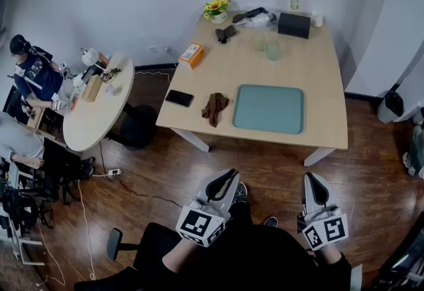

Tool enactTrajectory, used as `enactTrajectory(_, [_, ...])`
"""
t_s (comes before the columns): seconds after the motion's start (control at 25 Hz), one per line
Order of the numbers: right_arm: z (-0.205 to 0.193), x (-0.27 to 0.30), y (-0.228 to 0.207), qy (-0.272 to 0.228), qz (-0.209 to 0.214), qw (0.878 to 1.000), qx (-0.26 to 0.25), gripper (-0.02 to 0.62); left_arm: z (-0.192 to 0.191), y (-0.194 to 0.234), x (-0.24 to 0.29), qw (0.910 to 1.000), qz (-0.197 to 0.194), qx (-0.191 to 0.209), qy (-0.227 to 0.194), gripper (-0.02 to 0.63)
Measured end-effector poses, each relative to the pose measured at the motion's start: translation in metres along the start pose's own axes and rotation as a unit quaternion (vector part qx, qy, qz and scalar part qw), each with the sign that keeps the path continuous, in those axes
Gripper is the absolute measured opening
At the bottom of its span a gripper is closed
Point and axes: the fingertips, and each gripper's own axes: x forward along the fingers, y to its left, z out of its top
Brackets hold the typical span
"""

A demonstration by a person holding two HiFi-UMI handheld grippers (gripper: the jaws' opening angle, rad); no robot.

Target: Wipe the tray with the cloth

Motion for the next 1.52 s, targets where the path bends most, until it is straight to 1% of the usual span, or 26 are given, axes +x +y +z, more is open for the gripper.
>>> enactTrajectory(0.04, [-0.001,0.009,-0.006,0.0,-0.004,1.0,-0.002,0.002,0.002,0.009,0.01,1.0,-0.001,-0.001,-0.005,0.022])
enactTrajectory(0.12, [-0.003,0.029,-0.018,0.001,-0.011,1.0,-0.007,0.002,0.005,0.029,0.032,0.9999,-0.006,0.001,-0.01,0.076])
enactTrajectory(0.2, [-0.003,0.052,-0.027,0.004,-0.023,1.0,-0.012,0.002,0.005,0.051,0.057,0.9999,-0.014,0.005,-0.008,0.164])
enactTrajectory(0.28, [0.0,0.077,-0.035,0.008,-0.038,0.999,-0.018,0.002,0.009,0.076,0.084,0.9997,-0.024,-0.001,-0.006,0.209])
enactTrajectory(0.4, [0.011,0.119,-0.046,0.017,-0.062,0.998,-0.022,0.002,0.025,0.113,0.122,0.9987,-0.048,-0.01,-0.01,0.213])
enactTrajectory(0.52, [0.027,0.157,-0.06,0.02,-0.092,0.995,-0.025,0.002,0.039,0.141,0.154,0.9968,-0.079,-0.012,-0.009,0.215])
enactTrajectory(0.6, [0.035,0.177,-0.071,0.019,-0.117,0.993,-0.024,0.002,0.042,0.157,0.172,0.9952,-0.097,-0.011,-0.003,0.218])
enactTrajectory(0.68, [0.038,0.194,-0.079,0.022,-0.134,0.991,-0.023,0.002,0.041,0.173,0.187,0.9941,-0.107,-0.014,0.006,0.224])
enactTrajectory(0.76, [0.039,0.21,-0.083,0.028,-0.136,0.99,-0.023,0.002,0.04,0.185,0.199,0.9936,-0.11,-0.02,0.013,0.224])
enactTrajectory(0.92, [0.034,0.233,-0.091,0.043,-0.123,0.991,-0.017,0.002,0.037,0.195,0.217,0.9937,-0.105,-0.025,0.027,0.224])
enactTrajectory(1.12, [0.035,0.255,-0.12,0.047,-0.107,0.993,-0.009,0.002,0.035,0.202,0.234,0.9959,-0.077,-0.019,0.043,0.227])
enactTrajectory(1.28, [0.032,0.267,-0.142,0.054,-0.101,0.993,-0.014,0.002,0.025,0.205,0.247,0.9955,-0.068,-0.003,0.067,0.217])
enactTrajectory(1.32, [0.028,0.27,-0.147,0.058,-0.099,0.993,-0.016,0.002,0.021,0.206,0.252,0.9954,-0.063,0.0,0.072,0.182])
enactTrajectory(1.36, [0.023,0.273,-0.151,0.064,-0.097,0.993,-0.017,0.002,0.016,0.208,0.256,0.9954,-0.058,0.002,0.076,0.126])
enactTrajectory(1.44, [0.006,0.279,-0.161,0.078,-0.097,0.992,-0.018,0.002,0.002,0.212,0.266,0.9952,-0.048,0.001,0.085,0.053])
enactTrajectory(1.52, [-0.019,0.285,-0.177,0.099,-0.104,0.989,-0.02,0.002,-0.017,0.219,0.277,0.9945,-0.035,-0.004,0.099,0.036])
